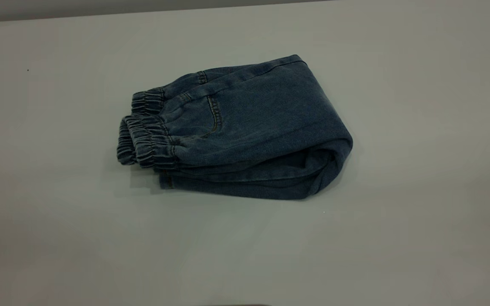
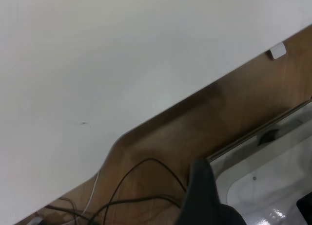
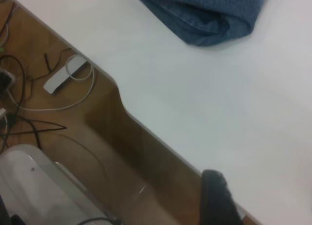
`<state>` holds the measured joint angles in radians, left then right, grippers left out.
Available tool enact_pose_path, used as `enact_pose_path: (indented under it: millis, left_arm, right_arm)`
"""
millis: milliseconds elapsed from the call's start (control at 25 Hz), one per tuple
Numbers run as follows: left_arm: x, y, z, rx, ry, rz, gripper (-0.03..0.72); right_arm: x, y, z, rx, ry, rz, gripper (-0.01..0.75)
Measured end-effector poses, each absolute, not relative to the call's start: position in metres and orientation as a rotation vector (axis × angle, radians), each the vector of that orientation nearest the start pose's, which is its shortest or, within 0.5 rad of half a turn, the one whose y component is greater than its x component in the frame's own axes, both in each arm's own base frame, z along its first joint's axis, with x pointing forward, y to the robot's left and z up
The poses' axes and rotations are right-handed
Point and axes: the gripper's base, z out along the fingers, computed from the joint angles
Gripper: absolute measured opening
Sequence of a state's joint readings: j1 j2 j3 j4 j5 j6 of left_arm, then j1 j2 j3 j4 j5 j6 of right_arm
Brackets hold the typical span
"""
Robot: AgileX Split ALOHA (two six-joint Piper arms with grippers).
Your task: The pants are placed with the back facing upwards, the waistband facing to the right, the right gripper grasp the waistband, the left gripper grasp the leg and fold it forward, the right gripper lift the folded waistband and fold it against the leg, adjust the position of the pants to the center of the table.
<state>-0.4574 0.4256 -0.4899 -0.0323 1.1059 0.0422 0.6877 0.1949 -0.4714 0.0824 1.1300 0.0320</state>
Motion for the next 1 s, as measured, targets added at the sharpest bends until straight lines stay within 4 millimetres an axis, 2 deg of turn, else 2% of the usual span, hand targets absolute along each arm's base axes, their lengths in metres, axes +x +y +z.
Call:
enact_pose_path:
  millis: [160,400,520,760,1000]
  left_arm:
    - [0.050,-0.024,0.260,0.547,2.475,-0.185,0.496]
    - [0.053,-0.012,0.261,0.253,2.505,-0.092,0.496]
    - [0.049,-0.006,0.262,0.139,2.474,-0.056,0.496]
    - [0.028,-0.003,0.268,0.060,2.335,-0.025,0.496]
    - [0.004,-0.003,0.270,0.057,2.178,-0.020,0.496]
  right_arm:
    - [0.014,0.019,0.262,-0.682,2.275,0.429,0.344]
    - [0.019,0.013,0.262,-0.259,2.331,0.257,0.344]
    - [0.016,0.009,0.262,-0.101,2.300,0.191,0.344]
    - [-0.005,0.007,0.263,-0.065,2.151,0.179,0.344]
    - [-0.007,0.007,0.263,-0.066,2.140,0.180,0.344]
